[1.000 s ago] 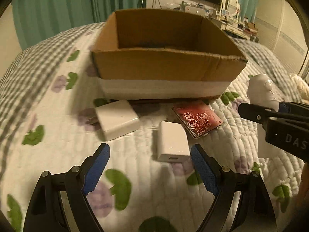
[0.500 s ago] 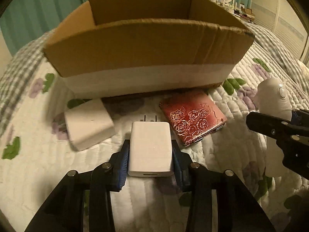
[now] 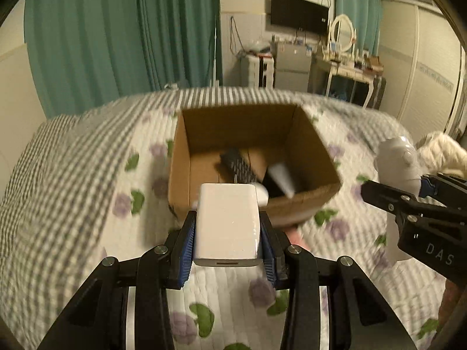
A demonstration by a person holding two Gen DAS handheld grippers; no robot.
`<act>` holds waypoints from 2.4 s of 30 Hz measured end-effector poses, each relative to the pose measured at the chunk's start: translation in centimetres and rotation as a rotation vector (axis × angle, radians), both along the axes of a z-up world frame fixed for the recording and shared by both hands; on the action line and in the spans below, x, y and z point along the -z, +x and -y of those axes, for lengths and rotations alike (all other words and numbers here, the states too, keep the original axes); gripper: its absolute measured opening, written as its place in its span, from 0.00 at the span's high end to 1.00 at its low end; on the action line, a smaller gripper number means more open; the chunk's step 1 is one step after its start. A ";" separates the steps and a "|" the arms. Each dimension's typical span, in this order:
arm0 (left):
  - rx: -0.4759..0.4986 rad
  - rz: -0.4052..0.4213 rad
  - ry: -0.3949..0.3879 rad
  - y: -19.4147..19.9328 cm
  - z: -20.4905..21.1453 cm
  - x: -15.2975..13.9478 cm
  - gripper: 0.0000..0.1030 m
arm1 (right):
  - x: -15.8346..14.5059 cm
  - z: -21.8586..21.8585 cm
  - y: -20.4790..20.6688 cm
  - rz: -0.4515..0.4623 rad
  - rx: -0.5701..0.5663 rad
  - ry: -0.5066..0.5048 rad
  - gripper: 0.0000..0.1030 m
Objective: Organize rigid objects
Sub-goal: 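Lower the charger and bottle into the box and open both grippers, then grasp the pink rose card case with the right gripper while the left grasps the other white charger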
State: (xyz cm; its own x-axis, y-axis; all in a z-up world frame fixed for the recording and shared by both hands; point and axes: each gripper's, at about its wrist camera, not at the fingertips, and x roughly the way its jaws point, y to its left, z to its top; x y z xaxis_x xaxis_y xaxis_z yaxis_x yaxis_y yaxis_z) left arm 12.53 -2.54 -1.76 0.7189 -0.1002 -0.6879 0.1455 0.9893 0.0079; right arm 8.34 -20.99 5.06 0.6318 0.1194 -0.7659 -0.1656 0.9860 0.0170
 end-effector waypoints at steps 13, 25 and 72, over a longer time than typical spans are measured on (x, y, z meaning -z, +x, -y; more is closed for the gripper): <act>-0.021 0.117 -0.017 9.4 0.1 -5.3 0.61 | -6.9 -2.9 8.0 0.152 -0.077 -0.023 0.58; -0.038 -0.021 0.030 16.4 0.8 3.6 0.61 | 0.2 -3.0 15.1 0.060 -0.102 -0.044 0.58; -0.107 0.166 -0.016 8.6 -4.2 -5.8 0.32 | -3.0 -2.9 14.0 0.125 -0.033 -0.004 0.23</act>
